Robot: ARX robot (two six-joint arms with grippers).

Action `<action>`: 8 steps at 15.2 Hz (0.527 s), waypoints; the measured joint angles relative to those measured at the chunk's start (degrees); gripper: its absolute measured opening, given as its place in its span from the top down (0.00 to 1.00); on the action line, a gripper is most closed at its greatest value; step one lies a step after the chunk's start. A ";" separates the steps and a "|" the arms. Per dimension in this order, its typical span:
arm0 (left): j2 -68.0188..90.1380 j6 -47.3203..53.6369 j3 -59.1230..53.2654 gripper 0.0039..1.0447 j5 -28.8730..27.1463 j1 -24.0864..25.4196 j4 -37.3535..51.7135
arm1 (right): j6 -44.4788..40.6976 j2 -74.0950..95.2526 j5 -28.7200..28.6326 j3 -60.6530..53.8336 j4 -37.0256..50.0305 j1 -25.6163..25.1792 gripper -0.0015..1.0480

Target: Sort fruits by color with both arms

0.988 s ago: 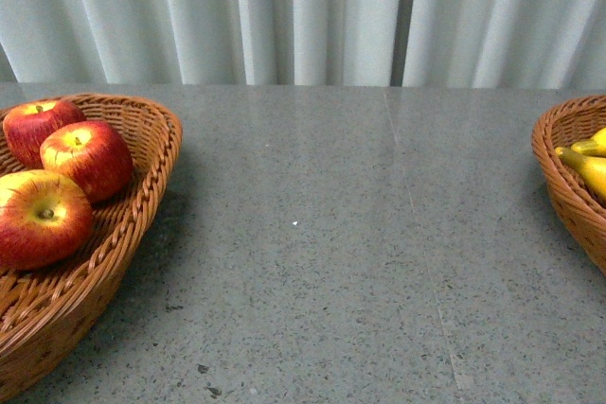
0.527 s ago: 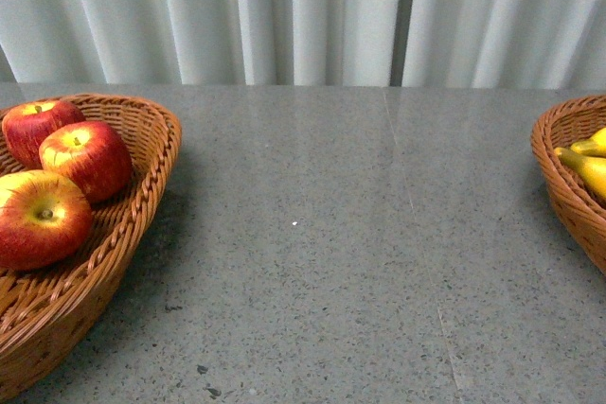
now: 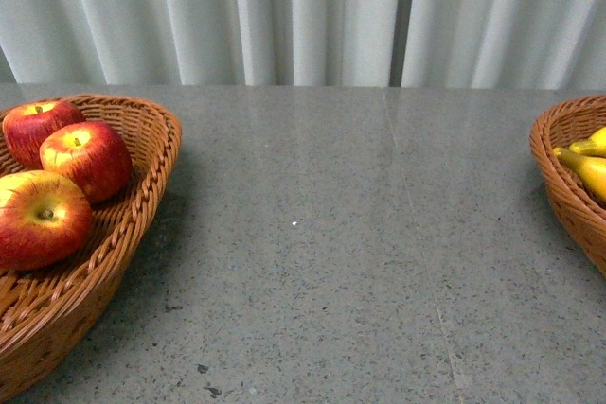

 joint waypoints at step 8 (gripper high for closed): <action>0.00 0.00 0.00 0.06 0.00 0.00 0.02 | -0.04 -10.10 9.35 -4.46 -6.12 9.09 0.98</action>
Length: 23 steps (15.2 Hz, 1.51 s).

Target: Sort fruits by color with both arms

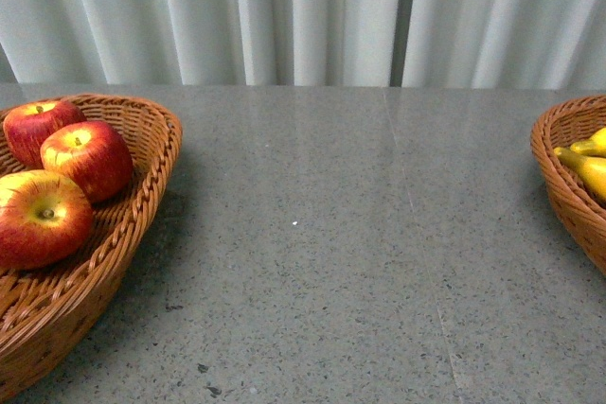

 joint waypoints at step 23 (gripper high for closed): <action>0.00 0.00 0.00 0.06 -0.02 0.00 0.00 | 0.00 -14.86 0.02 -1.60 -12.85 0.00 0.45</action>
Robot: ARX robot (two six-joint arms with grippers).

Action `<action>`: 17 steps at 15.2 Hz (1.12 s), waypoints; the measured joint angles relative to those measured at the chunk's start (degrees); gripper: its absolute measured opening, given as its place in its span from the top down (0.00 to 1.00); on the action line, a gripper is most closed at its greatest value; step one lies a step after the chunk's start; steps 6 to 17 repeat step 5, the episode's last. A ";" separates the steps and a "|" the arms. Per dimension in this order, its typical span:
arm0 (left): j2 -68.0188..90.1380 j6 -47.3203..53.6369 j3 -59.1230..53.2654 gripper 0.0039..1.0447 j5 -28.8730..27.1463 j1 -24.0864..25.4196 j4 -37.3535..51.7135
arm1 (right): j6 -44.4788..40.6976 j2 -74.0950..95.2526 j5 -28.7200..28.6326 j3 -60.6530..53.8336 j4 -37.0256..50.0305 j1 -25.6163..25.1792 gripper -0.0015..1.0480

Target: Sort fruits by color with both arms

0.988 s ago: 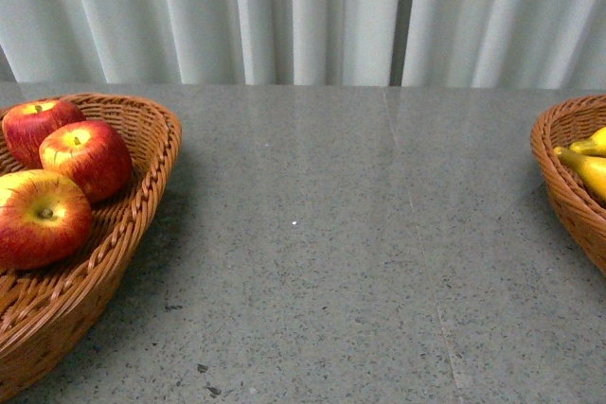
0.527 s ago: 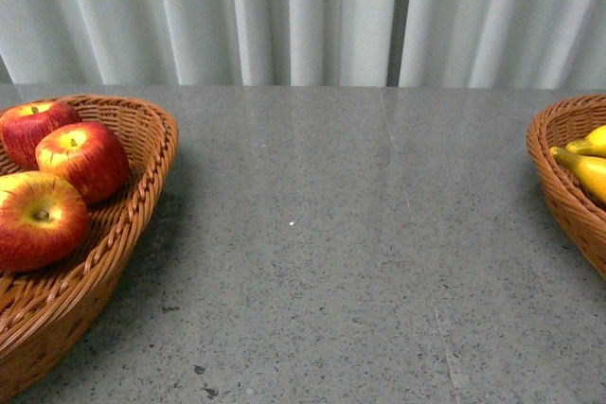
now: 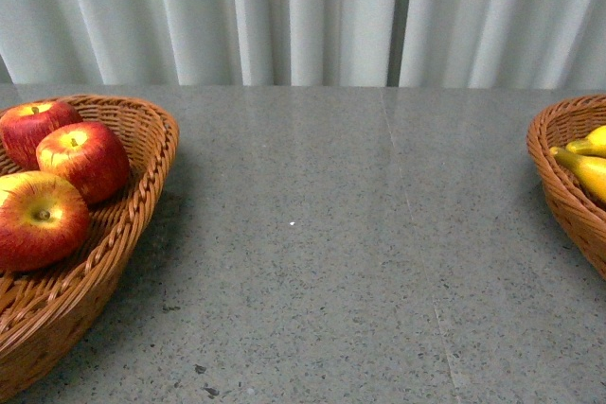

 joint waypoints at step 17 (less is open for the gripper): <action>0.00 0.00 0.00 0.06 0.00 0.00 0.00 | 0.02 0.00 0.00 0.00 0.02 0.00 0.07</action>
